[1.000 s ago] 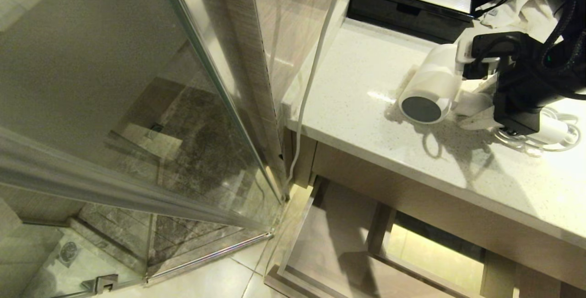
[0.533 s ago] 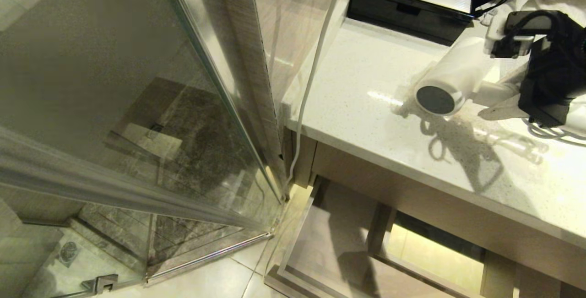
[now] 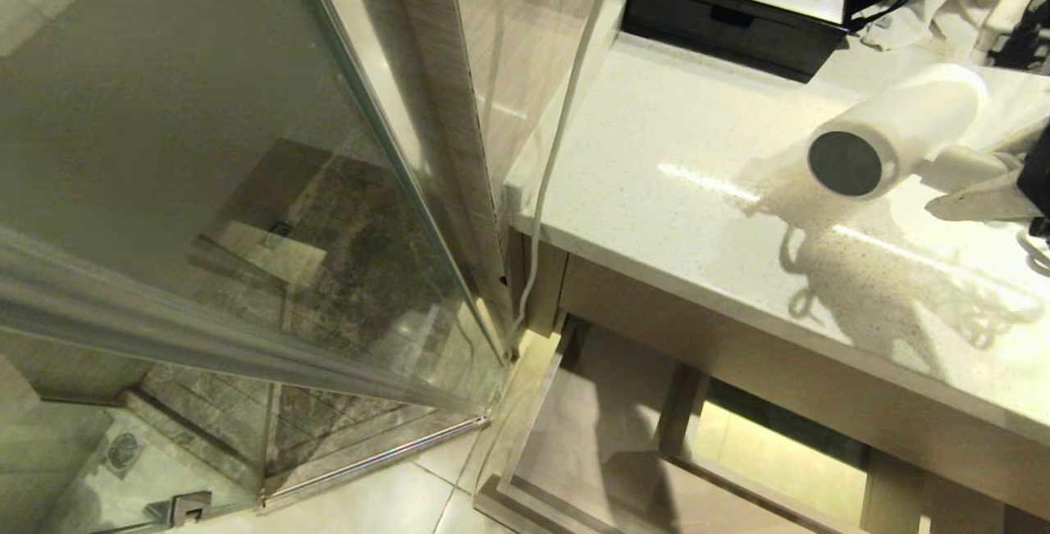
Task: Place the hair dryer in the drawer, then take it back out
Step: Pick up the hairdryer, then put it into the drawer
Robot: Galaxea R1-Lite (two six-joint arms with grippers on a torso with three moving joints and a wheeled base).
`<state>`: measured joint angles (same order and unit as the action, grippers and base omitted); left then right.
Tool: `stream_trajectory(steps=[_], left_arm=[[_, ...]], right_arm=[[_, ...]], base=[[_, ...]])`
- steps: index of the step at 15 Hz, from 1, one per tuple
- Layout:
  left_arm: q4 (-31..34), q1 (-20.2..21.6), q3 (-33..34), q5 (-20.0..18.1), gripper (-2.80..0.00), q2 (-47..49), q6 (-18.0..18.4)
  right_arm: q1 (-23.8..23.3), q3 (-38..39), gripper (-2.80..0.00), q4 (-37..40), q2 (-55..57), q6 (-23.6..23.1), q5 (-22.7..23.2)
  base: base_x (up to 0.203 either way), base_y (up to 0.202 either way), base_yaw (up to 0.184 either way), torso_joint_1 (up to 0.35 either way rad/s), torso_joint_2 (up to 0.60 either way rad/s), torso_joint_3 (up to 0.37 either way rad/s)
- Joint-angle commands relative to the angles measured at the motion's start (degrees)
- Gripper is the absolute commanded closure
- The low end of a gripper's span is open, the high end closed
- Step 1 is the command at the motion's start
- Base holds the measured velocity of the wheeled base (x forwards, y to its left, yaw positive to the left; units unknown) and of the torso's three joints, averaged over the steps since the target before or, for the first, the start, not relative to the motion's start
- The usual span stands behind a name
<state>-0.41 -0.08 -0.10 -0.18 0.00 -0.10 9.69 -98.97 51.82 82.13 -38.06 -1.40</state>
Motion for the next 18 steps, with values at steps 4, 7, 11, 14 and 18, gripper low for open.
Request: stream_trajectory(steps=[4, 7, 11, 14, 18], left_arm=[[-0.03, 0.00, 0.01, 0.01, 0.00, 0.09, 0.01], [-0.03, 0.00, 0.01, 0.01, 0.00, 0.09, -0.07], [-0.03, 0.00, 0.01, 0.01, 0.00, 0.09, -0.07], [-0.03, 0.00, 0.01, 0.01, 0.00, 0.09, -0.03], [-0.03, 0.00, 0.01, 0.01, 0.00, 0.09, 0.01]], right_arm=[[-3.27, 2.46, 0.00, -0.23, -5.67, 7.12, -0.09], [-5.02, 4.11, 0.00, -0.55, -8.16, 9.43, -0.09], [-5.21, 4.75, 0.00, -0.84, -9.01, 17.06, -0.18], [-5.21, 4.59, 0.00, -1.14, -8.91, 16.96, -0.20], [-5.12, 6.01, 0.00, -1.97, -9.69, 16.73, -0.18]], base=[[0.000, 0.000, 0.000, 0.000, 0.00, 0.000], [0.000, 0.000, 0.000, 0.000, 0.00, 0.000], [0.000, 0.000, 0.000, 0.000, 0.00, 0.000], [0.000, 0.000, 0.000, 0.000, 0.00, 0.000], [0.000, 0.000, 0.000, 0.000, 0.00, 0.000]])
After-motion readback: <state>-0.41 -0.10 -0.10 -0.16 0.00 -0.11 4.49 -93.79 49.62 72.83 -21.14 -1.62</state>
